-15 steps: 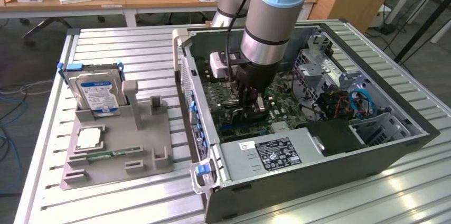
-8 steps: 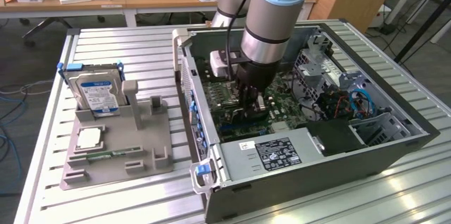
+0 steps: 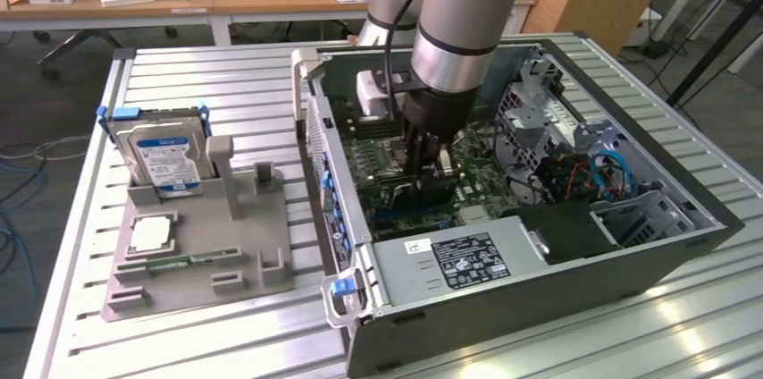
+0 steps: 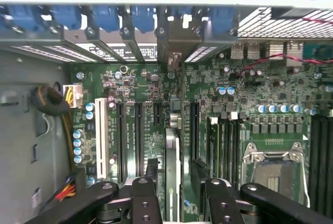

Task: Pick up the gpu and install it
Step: 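Insert the gpu into the slot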

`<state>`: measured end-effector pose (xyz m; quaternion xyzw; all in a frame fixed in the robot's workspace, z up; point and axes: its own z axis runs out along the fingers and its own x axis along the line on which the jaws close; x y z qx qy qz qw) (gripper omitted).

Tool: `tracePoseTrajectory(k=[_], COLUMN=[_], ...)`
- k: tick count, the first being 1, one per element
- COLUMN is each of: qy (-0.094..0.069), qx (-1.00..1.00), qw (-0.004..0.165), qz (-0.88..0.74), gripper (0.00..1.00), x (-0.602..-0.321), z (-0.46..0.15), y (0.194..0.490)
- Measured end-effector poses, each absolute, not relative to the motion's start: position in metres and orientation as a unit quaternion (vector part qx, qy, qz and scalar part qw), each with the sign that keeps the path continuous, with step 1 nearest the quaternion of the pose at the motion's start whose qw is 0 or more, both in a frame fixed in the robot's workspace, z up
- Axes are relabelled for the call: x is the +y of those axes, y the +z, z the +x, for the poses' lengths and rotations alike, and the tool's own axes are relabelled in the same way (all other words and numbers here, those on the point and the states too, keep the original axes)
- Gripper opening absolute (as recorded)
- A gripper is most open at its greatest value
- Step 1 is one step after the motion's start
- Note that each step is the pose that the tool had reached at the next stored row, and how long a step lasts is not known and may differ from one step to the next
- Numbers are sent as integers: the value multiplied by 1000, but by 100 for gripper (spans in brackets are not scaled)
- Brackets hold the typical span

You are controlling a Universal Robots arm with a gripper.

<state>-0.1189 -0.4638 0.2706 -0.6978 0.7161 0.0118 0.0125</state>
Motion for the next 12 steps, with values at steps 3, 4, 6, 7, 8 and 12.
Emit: tracePoseTrajectory(k=[3, 4, 6, 7, 8, 12], qy=[12, 12, 11, 11, 11, 11], qx=[716, 716, 716, 716, 716, 716], qw=[13, 13, 13, 13, 13, 13], qz=[-698, -698, -698, -698, -698, -698], gripper=[40, 40, 40, 40, 40, 40], x=[-464, -464, -464, -464, -464, -464], z=[-119, -119, -119, -119, -119, -119], y=[282, 286, 294, 298, 302, 320])
